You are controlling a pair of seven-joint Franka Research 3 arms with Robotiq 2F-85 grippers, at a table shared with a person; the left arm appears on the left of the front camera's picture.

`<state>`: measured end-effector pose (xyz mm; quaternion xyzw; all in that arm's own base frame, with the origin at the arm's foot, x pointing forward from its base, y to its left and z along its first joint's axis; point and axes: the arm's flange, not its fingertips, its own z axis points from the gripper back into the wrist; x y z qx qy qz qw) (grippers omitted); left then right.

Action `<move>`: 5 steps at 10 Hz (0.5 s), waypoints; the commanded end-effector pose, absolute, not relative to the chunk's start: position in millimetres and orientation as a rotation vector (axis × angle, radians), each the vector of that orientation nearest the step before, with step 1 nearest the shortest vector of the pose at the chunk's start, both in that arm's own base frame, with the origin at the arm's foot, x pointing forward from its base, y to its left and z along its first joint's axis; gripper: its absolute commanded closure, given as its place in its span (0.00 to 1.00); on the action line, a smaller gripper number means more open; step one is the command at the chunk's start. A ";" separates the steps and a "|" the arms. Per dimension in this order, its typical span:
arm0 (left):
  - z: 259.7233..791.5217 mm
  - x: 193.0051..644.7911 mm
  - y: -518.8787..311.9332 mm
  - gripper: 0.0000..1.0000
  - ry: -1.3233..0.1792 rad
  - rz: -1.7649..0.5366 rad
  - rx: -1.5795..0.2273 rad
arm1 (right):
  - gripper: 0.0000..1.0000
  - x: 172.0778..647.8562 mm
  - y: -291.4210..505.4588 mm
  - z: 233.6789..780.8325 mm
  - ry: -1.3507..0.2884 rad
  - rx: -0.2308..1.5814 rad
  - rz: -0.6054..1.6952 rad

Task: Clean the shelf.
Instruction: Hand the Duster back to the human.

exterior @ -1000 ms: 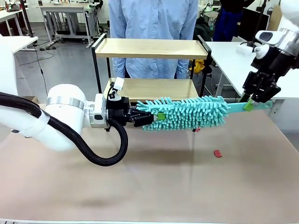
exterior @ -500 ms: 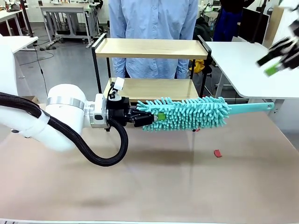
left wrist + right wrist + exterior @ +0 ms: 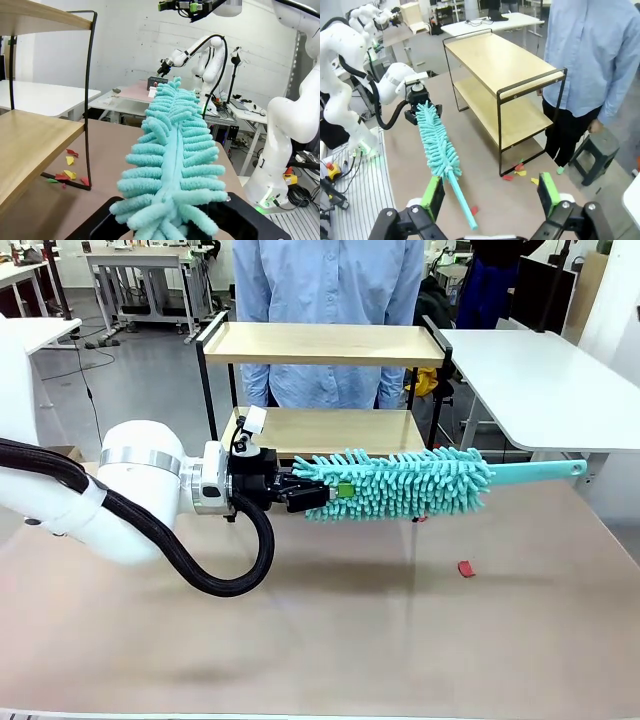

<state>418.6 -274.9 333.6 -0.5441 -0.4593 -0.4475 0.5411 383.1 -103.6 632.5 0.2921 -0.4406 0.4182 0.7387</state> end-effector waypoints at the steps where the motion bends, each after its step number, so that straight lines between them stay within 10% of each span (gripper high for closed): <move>1: 335.1 418.8 -276.0 1.00 -1.099 -1.067 -1.294 | 0.00 390.7 -93.0 633.6 -0.933 0.638 0.962; 2: 333.6 418.6 -274.9 0.82 -1.091 -1.063 -1.293 | 0.00 390.7 -93.0 633.6 -0.933 0.638 0.962; 5: 385.3 419.7 -252.8 0.82 -1.123 -0.970 -1.267 | 0.00 390.7 -93.0 633.6 -0.933 0.638 0.962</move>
